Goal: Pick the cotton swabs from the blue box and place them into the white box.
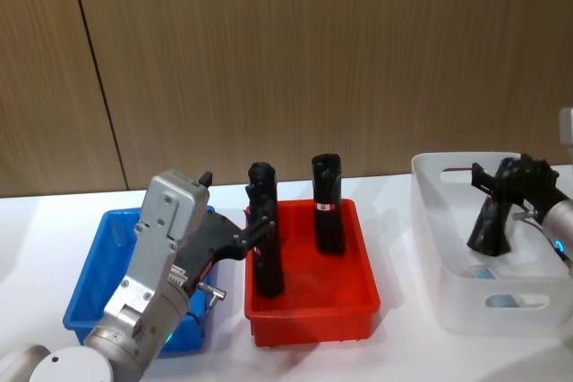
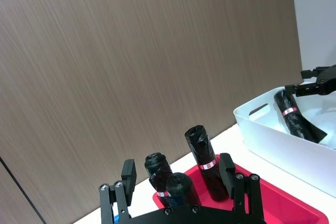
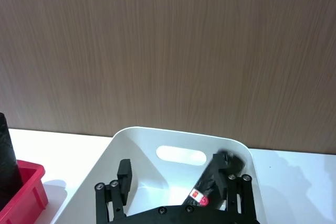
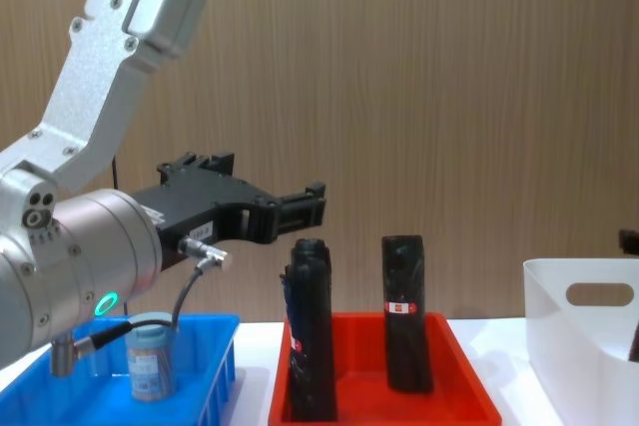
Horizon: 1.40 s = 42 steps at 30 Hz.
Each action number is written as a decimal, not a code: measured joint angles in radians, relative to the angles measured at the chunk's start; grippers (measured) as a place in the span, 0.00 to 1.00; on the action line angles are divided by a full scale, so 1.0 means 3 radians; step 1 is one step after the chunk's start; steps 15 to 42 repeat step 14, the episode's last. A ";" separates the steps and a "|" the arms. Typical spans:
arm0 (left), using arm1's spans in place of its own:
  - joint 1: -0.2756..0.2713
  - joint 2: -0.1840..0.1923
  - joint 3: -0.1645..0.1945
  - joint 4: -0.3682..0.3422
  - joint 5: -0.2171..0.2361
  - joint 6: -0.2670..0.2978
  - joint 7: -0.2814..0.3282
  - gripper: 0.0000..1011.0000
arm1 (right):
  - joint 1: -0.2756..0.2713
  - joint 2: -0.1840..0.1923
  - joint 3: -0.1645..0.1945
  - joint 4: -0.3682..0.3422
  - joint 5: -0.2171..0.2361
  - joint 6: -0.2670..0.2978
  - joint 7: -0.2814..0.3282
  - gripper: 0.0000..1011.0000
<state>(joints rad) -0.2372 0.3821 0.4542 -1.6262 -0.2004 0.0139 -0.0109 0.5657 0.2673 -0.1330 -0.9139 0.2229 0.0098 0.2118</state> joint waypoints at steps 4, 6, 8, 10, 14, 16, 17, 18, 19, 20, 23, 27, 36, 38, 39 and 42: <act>0.0000 0.0000 0.0000 0.0000 0.0000 0.0000 0.0000 0.99 | 0.0002 -0.0001 0.0002 0.0013 0.0004 -0.0009 0.0000 0.99; 0.0000 0.0000 0.0000 0.0000 0.0000 0.0000 0.0000 0.99 | 0.0003 -0.0001 0.0003 0.0018 0.0006 -0.0013 0.0000 0.99; 0.0000 0.0000 0.0000 0.0000 0.0000 0.0000 0.0000 0.99 | 0.0004 -0.0002 0.0004 0.0023 0.0009 -0.0016 0.0000 0.99; 0.0000 0.0000 0.0000 0.0000 0.0000 0.0000 0.0000 0.99 | 0.0005 -0.0002 0.0005 0.0028 0.0013 -0.0018 0.0001 0.99; 0.0000 0.0000 0.0000 0.0000 0.0000 0.0000 0.0000 0.99 | 0.0006 -0.0002 0.0007 0.0034 0.0018 -0.0021 0.0001 0.99; 0.0000 0.0000 0.0000 0.0000 0.0000 0.0000 0.0000 0.99 | 0.0006 -0.0002 0.0007 0.0034 0.0018 -0.0021 0.0001 0.99; 0.0000 0.0000 0.0000 0.0000 0.0000 0.0000 0.0000 0.99 | 0.0006 -0.0002 0.0007 0.0034 0.0018 -0.0021 0.0001 0.99; 0.0000 0.0000 0.0000 0.0000 0.0000 0.0000 0.0000 0.99 | 0.0006 -0.0002 0.0007 0.0034 0.0018 -0.0021 0.0001 0.99; 0.0000 0.0000 0.0000 0.0000 0.0000 0.0000 0.0000 0.99 | 0.0006 -0.0002 0.0007 0.0034 0.0018 -0.0021 0.0001 0.99; 0.0000 0.0000 0.0000 0.0000 0.0000 0.0000 0.0000 0.99 | 0.0006 -0.0002 0.0007 0.0034 0.0018 -0.0021 0.0001 0.99; 0.0000 0.0000 0.0000 0.0000 0.0000 0.0000 0.0000 0.99 | 0.0006 -0.0002 0.0007 0.0034 0.0018 -0.0021 0.0001 0.99; 0.0000 0.0000 0.0000 0.0000 0.0000 0.0000 0.0000 0.99 | 0.0006 -0.0002 0.0007 0.0034 0.0018 -0.0021 0.0001 0.99; 0.0000 0.0000 0.0000 0.0000 0.0000 0.0000 0.0000 0.99 | 0.0006 -0.0002 0.0007 0.0034 0.0018 -0.0021 0.0001 0.99; 0.0000 0.0000 0.0000 0.0000 0.0000 0.0000 0.0000 0.99 | 0.0006 -0.0002 0.0007 0.0034 0.0018 -0.0021 0.0001 0.99; 0.0000 0.0000 0.0000 0.0000 0.0000 0.0000 0.0000 0.99 | 0.0006 -0.0002 0.0007 0.0034 0.0018 -0.0021 0.0001 0.99; 0.0000 0.0000 0.0000 0.0000 0.0000 0.0000 0.0000 0.99 | 0.0006 -0.0002 0.0007 0.0034 0.0018 -0.0021 0.0001 0.99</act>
